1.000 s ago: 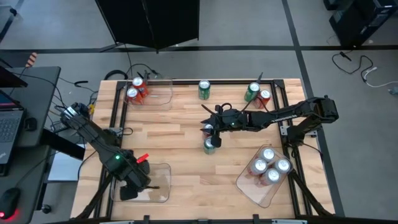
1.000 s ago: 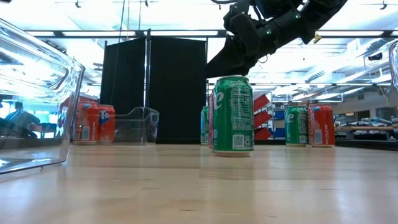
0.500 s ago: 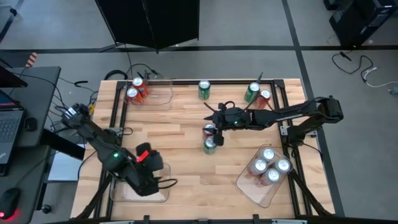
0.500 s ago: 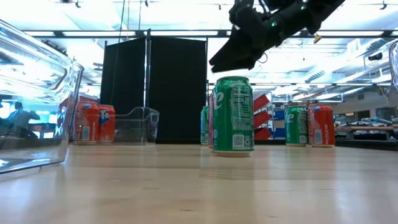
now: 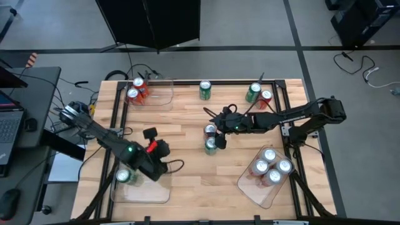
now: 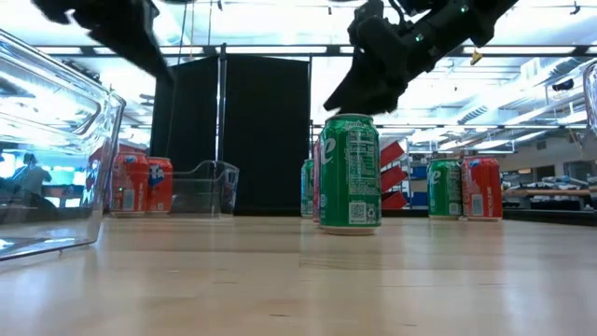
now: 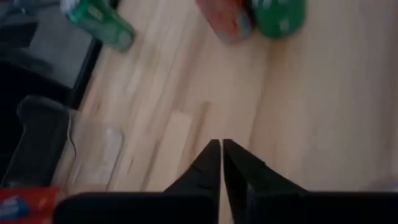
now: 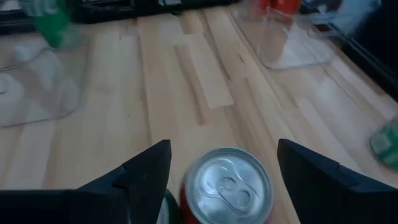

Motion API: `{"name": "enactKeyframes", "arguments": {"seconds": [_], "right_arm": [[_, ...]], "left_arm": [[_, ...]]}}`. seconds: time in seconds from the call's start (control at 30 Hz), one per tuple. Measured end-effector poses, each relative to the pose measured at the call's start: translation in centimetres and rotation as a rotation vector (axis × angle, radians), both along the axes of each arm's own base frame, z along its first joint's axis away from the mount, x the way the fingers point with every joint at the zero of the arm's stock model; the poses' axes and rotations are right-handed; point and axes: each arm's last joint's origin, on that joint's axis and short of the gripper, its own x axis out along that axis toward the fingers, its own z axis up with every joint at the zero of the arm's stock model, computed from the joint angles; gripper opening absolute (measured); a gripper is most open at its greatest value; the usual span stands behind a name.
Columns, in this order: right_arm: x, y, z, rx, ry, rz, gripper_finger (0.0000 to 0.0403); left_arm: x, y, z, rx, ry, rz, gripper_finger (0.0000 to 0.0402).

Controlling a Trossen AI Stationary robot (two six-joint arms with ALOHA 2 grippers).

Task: Sort soda cans
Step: Put the orange soda can into the top left transparent bin

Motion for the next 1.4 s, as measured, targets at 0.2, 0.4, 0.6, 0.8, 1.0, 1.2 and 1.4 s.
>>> {"name": "enactKeyframes", "arguments": {"seconds": [0.2,0.4,0.6,0.8,1.0,1.2,1.4], "right_arm": [[0.0,-0.1,-0.3,0.020,0.014,-0.033,0.0303],[0.0,-0.2,-0.3,0.033,0.012,-0.060,0.0309],[-0.1,-0.1,-0.4,0.059,0.017,-0.076,0.0309],[0.7,-0.1,-1.9,0.071,0.050,-0.078,0.0309],[1.5,-0.3,-3.0,0.079,0.056,-0.091,0.0306],[1.3,-1.0,-2.9,0.078,0.052,-0.108,0.0245],[1.3,-1.7,-2.9,0.081,0.052,-0.122,0.0230]], "left_arm": [[-1.4,2.7,0.3,-0.080,-0.317,-0.146,0.0003],[-4.3,5.7,-0.1,-0.158,-0.655,-0.299,0.0002],[-6.4,7.5,-1.2,-0.145,-0.757,-0.348,0.0001],[-7.3,8.3,-2.4,-0.102,-0.756,-0.325,0.0001],[-7.3,8.9,-2.6,-0.068,-0.754,-0.271,0.0001],[-7.3,9.3,-2.6,-0.032,-0.752,-0.219,0.0001],[-7.3,9.6,-2.6,-0.022,-0.750,-0.199,0.0001]]}}
